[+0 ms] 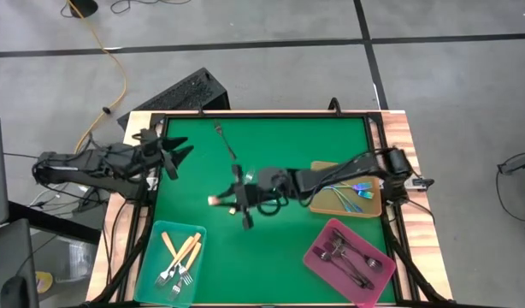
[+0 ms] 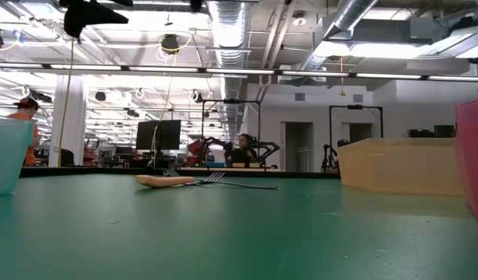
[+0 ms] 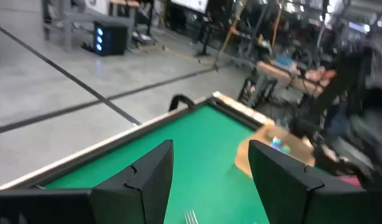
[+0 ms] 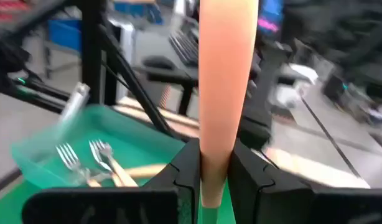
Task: Sort silverware by color (type)
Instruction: Put the yellow fork into the blue bin
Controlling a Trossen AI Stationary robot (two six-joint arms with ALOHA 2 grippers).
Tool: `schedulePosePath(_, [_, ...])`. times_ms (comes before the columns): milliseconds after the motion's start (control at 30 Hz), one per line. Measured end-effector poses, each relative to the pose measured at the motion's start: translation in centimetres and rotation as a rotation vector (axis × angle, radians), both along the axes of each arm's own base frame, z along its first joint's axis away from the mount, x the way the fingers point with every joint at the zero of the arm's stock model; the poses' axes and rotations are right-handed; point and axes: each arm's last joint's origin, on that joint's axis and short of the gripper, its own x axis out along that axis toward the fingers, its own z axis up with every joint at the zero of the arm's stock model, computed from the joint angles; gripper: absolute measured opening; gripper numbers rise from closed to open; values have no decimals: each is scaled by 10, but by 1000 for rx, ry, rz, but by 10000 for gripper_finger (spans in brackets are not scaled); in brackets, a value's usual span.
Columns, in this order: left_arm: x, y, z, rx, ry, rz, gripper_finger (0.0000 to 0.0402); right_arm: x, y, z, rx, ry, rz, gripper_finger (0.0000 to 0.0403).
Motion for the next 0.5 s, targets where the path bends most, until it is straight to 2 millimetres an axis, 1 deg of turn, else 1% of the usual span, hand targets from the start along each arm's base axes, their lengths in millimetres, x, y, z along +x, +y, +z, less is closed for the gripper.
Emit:
schedulePosePath(100, [-5,1,2,1,-20,13,192,15,14,-9,6,-62,43,76])
schedulePosePath(167, [-7,1,2,1,-28,21,192,23,21,-13,3,-68,76,76])
schedulePosePath(267, [-8,2,2,-4,-36,37,192,42,33,-21,21,-110,172,76])
schedulePosePath(400, [-8,2,2,-12,-42,46,192,66,46,-25,99,-150,293,76])
schedulePosePath(500, [-8,2,2,-13,-42,46,192,82,53,-30,171,-159,417,76])
